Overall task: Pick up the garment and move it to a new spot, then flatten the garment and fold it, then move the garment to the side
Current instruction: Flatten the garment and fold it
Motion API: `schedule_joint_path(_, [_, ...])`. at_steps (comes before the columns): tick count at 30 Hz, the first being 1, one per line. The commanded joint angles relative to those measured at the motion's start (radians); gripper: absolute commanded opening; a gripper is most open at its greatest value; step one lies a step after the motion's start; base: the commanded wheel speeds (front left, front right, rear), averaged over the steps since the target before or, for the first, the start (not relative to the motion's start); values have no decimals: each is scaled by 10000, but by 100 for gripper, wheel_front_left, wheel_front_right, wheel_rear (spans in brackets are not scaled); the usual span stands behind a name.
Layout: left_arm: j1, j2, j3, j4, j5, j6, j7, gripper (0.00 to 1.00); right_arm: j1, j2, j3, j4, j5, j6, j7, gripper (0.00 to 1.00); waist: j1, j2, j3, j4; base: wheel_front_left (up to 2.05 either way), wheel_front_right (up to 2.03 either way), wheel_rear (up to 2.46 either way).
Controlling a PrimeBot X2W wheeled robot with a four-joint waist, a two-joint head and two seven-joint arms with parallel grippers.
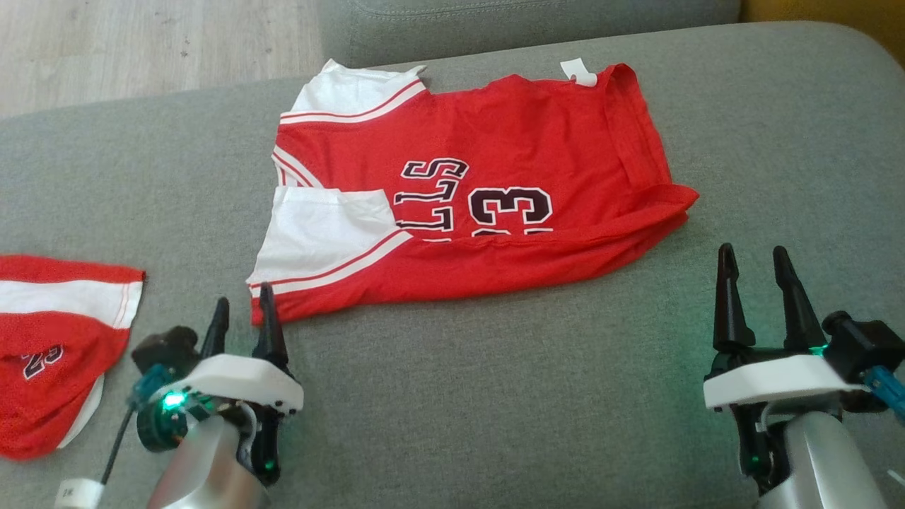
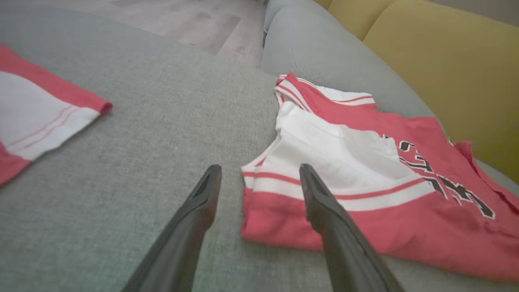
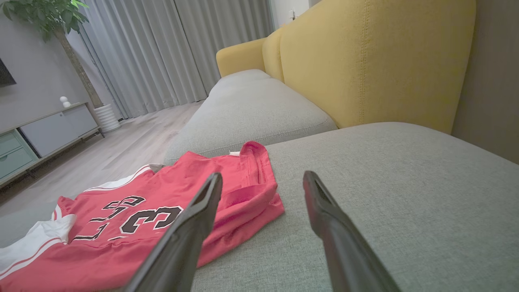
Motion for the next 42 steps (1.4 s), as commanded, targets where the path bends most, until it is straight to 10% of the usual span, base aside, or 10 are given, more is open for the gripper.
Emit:
schedule_joint_path(1, [-256,119,130,-96,48,158,38,100,-171,-34,304,-266,45,67,-109,100,0,0,44,-30,0,0,0])
schedule_joint_path(14, [-1006,207,-258,1165,202,468,510,100,-396,-34,371,-164,127,67,-109,100,0,0,444,-369,0,0,0])
schedule_joint_path(15, [-1051,212,-285,1238,208,453,507,81,-397,-34,361,-160,135,67,-109,100,0,0,453,-376,0,0,0])
schedule_joint_path(16, [-1087,217,-345,1293,234,412,495,6,-397,-34,346,-152,143,67,-109,100,0,0,458,-377,0,0,0])
schedule_joint_path(17, [-1109,219,-422,1355,269,367,501,0,-396,-34,326,-140,147,67,-109,100,0,0,457,-368,0,0,0])
schedule_joint_path(42, [-466,116,-1391,-1488,1180,125,-220,0,-4568,-33,-756,6897,1393,67,834,100,0,0,735,1094,0,0,0])
